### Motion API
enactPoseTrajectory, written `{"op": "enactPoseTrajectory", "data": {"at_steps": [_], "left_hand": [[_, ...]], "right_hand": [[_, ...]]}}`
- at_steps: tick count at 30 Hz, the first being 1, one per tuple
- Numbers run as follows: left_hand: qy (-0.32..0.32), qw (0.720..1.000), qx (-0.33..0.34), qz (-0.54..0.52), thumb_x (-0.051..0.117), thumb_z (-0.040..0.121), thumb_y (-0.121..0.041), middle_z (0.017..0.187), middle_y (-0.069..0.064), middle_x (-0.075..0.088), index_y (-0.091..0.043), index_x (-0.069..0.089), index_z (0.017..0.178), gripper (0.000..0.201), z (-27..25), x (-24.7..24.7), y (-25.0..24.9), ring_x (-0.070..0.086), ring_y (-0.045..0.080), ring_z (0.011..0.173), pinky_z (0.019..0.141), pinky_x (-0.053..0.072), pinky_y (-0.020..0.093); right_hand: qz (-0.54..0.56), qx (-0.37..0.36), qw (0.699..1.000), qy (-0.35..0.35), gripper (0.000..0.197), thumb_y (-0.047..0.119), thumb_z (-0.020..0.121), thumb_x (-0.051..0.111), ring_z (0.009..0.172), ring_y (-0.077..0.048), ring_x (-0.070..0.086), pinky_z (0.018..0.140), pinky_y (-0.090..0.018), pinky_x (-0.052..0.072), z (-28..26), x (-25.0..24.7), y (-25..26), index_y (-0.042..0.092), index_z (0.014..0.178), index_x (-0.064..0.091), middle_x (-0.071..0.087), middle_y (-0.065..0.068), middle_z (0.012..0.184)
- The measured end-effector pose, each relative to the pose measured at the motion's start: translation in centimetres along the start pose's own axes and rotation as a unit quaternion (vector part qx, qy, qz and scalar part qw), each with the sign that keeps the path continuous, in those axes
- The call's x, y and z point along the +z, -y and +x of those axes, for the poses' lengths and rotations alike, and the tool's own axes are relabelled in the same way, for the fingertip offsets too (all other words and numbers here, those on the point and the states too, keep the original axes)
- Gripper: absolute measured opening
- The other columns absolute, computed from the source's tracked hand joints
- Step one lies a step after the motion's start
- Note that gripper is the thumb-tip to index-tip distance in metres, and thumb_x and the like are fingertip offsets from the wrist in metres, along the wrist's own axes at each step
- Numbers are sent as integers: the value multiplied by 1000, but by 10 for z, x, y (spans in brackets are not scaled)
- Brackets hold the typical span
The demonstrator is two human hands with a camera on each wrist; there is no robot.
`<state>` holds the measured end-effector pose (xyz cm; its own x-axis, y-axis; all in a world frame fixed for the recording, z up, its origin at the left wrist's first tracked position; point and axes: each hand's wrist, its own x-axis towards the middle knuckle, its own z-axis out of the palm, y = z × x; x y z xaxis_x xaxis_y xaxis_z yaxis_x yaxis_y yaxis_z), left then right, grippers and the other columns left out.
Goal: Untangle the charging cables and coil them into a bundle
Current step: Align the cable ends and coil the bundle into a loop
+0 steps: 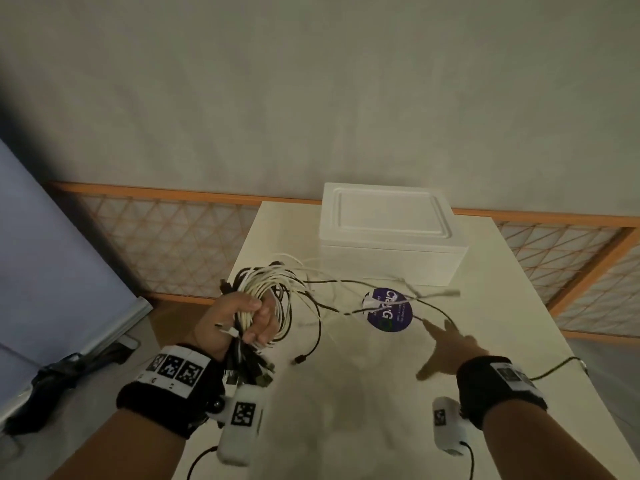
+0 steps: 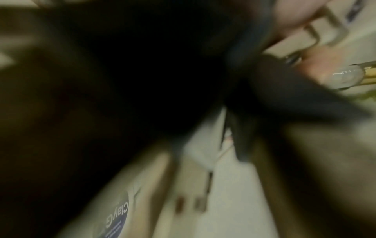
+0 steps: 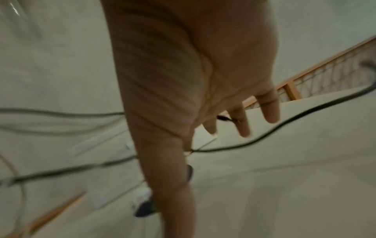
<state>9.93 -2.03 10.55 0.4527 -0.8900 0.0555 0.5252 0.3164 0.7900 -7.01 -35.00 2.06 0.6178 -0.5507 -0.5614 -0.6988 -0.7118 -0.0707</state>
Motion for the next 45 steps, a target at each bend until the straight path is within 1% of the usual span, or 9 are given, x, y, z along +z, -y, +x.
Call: {"op": "enactPoseTrajectory", "data": {"at_steps": [6, 12, 16, 19, 24, 28, 38, 42, 45], "left_hand": [[-56, 988, -103, 103, 73, 57, -22, 40, 7, 45, -4, 61, 62, 23, 21, 20, 18, 45, 21, 40, 50, 44, 26], [-154, 965, -104, 185, 65, 76, -7, 49, -3, 61, -14, 61, 65, 13, 26, 52, 31, 60, 13, 49, 48, 51, 24], [-100, 966, -38, 237, 51, 80, -27, 100, -4, 64, -2, 63, 104, 36, 28, 54, 29, 50, 3, 99, 90, 31, -3], [-171, 956, -75, 225, 38, 76, -25, 104, -17, 41, 5, 49, 120, 54, 31, 49, 39, 39, -14, 101, 82, 25, -7], [-172, 972, -97, 127, 21, 102, -7, 75, 3, 61, -14, 50, 84, 35, 23, 61, 43, 64, 5, 61, 56, 52, 15], [-77, 994, -67, 33, 60, 69, -46, 55, 21, 60, 3, 63, 78, 49, 23, 68, 36, 63, 33, 57, 55, 52, 33], [20, 923, -77, 376, 68, 76, -4, 64, -3, 64, -7, 63, 69, 9, 18, 64, 26, 61, 11, 65, 68, 50, 25], [31, 964, -44, 262, 66, 78, -7, 57, 10, 43, 0, 54, 78, 14, 15, 69, 24, 46, 16, 45, 55, 46, 28], [40, 982, -21, 184, 63, 77, -5, 51, 5, 43, -3, 54, 80, 9, 12, 64, 23, 39, 15, 43, 53, 43, 26]], "right_hand": [[89, -140, 953, -253, 10, 30, 80, 54, 82, -17, 60, 73, -29, 48, -51, -55, 68, 21, 83, 59, 59, 8, 79], [97, -605, 682, -399, 52, 57, 80, 62, 126, -13, 46, 106, -32, 30, -126, -58, 141, 29, 123, 53, 55, 3, 132], [49, -595, 712, -371, 41, 54, 87, 55, 124, -17, 49, 103, -46, 36, -100, -30, 154, 34, 123, 53, 55, 5, 132], [91, -611, 709, -340, 40, 46, 91, 53, 120, -14, 51, 103, -39, 35, -92, -28, 152, 29, 127, 53, 53, 4, 134], [120, -622, 714, -300, 43, 34, 89, 56, 115, -16, 53, 95, -41, 40, -91, -34, 156, 24, 131, 52, 50, 3, 133], [166, -617, 721, -269, 49, 35, 87, 56, 105, 1, 49, 92, -38, 40, -94, -42, 155, 24, 135, 45, 58, 9, 115], [192, -642, 678, -302, 32, 28, 95, 48, 70, -14, 52, 66, -42, 44, -87, -60, 163, 9, 77, 65, 59, 3, 75], [323, -579, 738, -129, 65, 72, 74, 56, 100, -12, 59, 91, -29, 46, -80, -75, 151, 17, 109, 63, 64, 3, 104], [358, -552, 752, 44, 83, 46, 57, 85, 106, -21, 61, 94, -33, 48, -66, -75, 133, 10, 125, 53, 63, -7, 113]]}}
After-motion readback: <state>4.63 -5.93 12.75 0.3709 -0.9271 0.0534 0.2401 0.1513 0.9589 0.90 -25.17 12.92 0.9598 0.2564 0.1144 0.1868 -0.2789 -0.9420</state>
